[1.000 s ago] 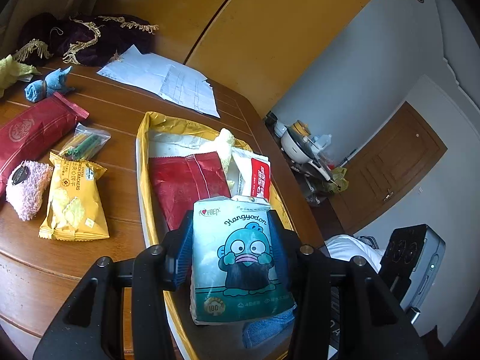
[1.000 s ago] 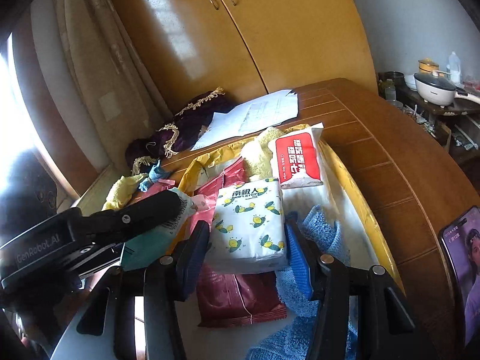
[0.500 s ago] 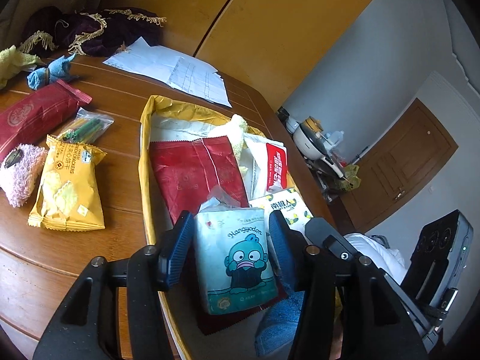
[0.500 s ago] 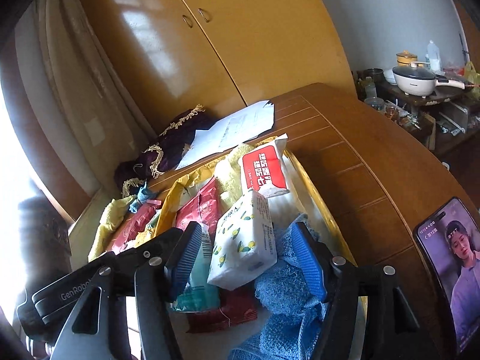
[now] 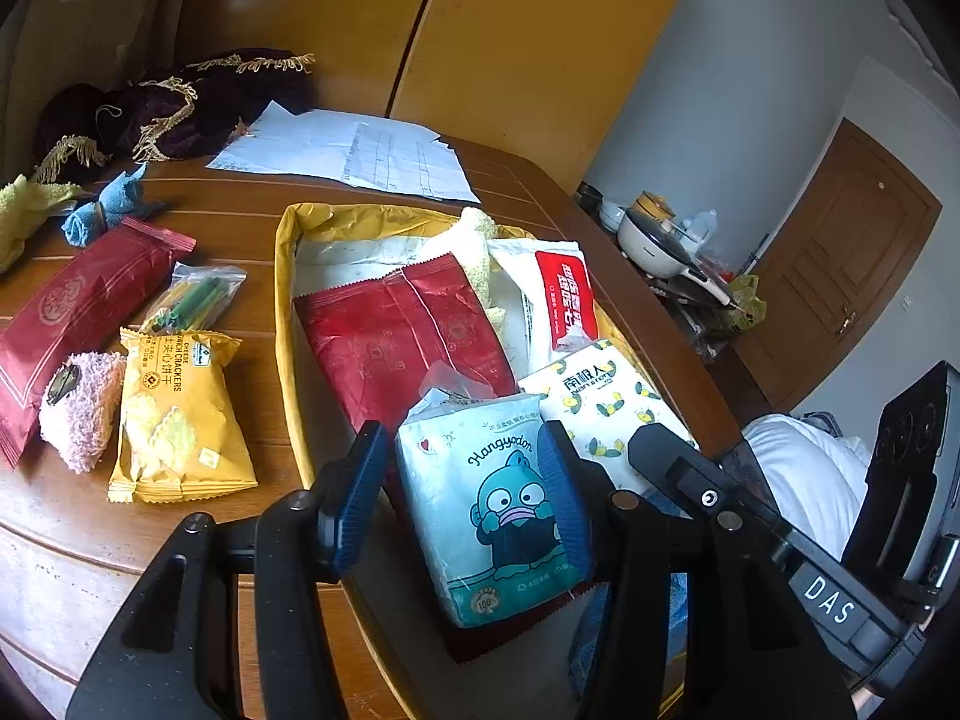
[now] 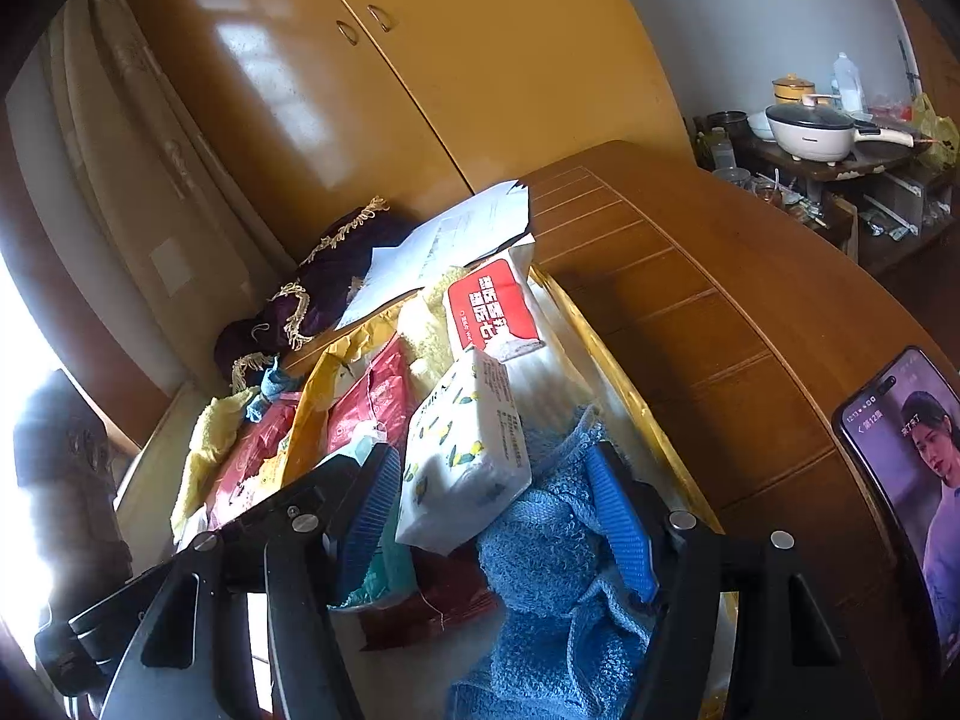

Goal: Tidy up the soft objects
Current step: 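Carry both tissue packs into the box and open both grippers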

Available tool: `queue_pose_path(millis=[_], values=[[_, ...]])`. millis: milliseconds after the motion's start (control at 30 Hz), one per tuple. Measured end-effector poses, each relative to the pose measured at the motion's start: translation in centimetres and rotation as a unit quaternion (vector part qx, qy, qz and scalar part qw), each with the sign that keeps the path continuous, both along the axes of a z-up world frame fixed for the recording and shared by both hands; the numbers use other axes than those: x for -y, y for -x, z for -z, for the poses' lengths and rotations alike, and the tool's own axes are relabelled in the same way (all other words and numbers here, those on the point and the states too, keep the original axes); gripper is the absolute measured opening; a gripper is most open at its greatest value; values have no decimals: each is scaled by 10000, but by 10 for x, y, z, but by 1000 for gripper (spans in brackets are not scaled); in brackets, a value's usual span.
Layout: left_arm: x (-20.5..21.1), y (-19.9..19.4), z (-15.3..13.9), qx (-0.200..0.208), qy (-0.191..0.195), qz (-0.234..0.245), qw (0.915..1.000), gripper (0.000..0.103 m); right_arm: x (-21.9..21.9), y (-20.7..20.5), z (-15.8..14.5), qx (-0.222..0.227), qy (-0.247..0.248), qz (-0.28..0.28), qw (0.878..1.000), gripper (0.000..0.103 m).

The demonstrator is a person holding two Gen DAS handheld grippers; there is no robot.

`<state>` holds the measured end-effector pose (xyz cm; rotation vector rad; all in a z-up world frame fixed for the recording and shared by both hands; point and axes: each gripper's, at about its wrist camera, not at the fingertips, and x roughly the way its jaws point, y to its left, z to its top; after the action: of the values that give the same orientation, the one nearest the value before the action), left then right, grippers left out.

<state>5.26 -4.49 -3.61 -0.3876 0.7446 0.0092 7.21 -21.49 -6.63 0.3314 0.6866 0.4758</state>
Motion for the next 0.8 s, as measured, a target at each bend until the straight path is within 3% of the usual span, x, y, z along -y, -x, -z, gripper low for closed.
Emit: queue_pose_path(millis=[167,200,233,333,433,500,633,800], values=[[9,8,-3,36,-232,84,9997,51,17,-2,-16,229,-159,190,9994,75],[9,11,-4,60,-159,90,9998,55,18,-6,-15,163,-60,212,9996,75],[7,14,-5,79,-49,76,9999,66,18,-10,-12,30,56,201,9998,75],[2,22,-6,201,337,108,9992,72,23,-12,0,-234,107,347,9991,75],[-1,25,-6,244,453,150,9986,73,33,-7,12,-425,-289,397,9979,77],[1,26,-6,265,256,122,9992,73,36,-3,19,-559,-517,400,9963,78],[-1,26,-7,309,54,-9,9995,73,29,11,26,-688,-368,536,9955,83],[-10,31,0,243,135,-53,9996,73,14,30,29,-691,-181,436,9965,83]])
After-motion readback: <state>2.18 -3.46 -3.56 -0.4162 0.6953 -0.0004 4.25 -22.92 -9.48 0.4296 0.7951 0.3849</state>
